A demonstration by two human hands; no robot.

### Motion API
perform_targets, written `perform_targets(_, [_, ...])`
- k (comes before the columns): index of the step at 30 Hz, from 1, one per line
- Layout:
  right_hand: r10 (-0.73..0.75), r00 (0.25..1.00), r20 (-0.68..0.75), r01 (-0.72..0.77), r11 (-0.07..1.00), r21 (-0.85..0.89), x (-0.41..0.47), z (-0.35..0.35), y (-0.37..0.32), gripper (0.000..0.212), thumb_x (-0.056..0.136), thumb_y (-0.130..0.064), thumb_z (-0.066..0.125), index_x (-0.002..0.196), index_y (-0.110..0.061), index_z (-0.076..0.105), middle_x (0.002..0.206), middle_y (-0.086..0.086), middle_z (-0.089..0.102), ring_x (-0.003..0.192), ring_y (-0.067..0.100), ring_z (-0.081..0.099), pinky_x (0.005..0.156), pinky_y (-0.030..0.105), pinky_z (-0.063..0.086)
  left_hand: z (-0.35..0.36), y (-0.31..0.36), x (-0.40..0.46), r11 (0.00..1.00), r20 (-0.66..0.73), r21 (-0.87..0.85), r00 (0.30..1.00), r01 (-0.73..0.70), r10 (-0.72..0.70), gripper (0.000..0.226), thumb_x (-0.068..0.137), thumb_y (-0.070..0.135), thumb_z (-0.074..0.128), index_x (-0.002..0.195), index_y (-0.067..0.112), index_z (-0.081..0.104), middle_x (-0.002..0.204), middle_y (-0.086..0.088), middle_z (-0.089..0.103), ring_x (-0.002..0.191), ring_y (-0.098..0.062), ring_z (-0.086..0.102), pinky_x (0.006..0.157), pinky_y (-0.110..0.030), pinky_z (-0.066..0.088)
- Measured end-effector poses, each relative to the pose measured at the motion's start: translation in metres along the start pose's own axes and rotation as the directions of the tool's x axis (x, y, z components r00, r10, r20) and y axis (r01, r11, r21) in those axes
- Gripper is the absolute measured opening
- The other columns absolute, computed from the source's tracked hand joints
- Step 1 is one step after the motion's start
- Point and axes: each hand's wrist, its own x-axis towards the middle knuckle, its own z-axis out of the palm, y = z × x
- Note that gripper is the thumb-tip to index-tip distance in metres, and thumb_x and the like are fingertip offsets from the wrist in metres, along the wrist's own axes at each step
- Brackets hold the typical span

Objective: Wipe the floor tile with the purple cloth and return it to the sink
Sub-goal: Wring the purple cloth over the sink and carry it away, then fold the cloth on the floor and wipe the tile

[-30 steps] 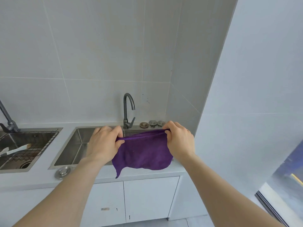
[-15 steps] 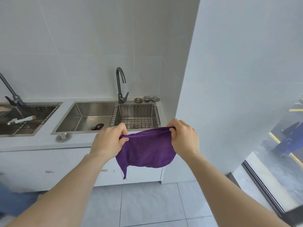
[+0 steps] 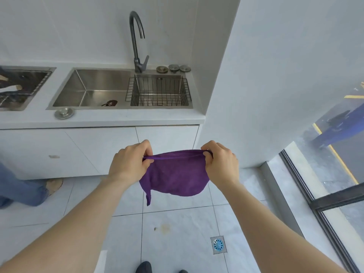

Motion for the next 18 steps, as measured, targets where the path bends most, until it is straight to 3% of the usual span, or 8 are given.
perform_targets(10, [0.122,0.983,0.137,-0.119,0.993,-0.026,-0.048,0.114,0.002,0.016,0.096,-0.012,0.057,0.098,-0.026,0.065,0.089,-0.004,0.069,0.073,0.029,0.06,0.063,0.037,0.049,0.083,-0.103,-0.022,0.992,0.183,-0.044,0.977,0.116,-0.106,0.019,0.085,0.023,0.072,0.085,0.029,0.055,0.079,0.016,0.065,0.072,-0.017,0.061,0.062,-0.032,0.04])
perform_targets(18, [0.213,0.931,0.297,-0.21,0.977,-0.042,-0.115,0.236,0.053,0.017,0.095,-0.01,0.059,0.098,-0.025,0.066,0.087,-0.005,0.07,0.072,0.027,0.061,0.06,0.041,0.052,0.204,-0.177,-0.059,0.977,0.356,-0.036,0.916,0.212,-0.186,0.016,0.086,0.018,0.07,0.088,0.028,0.057,0.079,0.016,0.063,0.072,-0.016,0.062,0.06,-0.03,0.039])
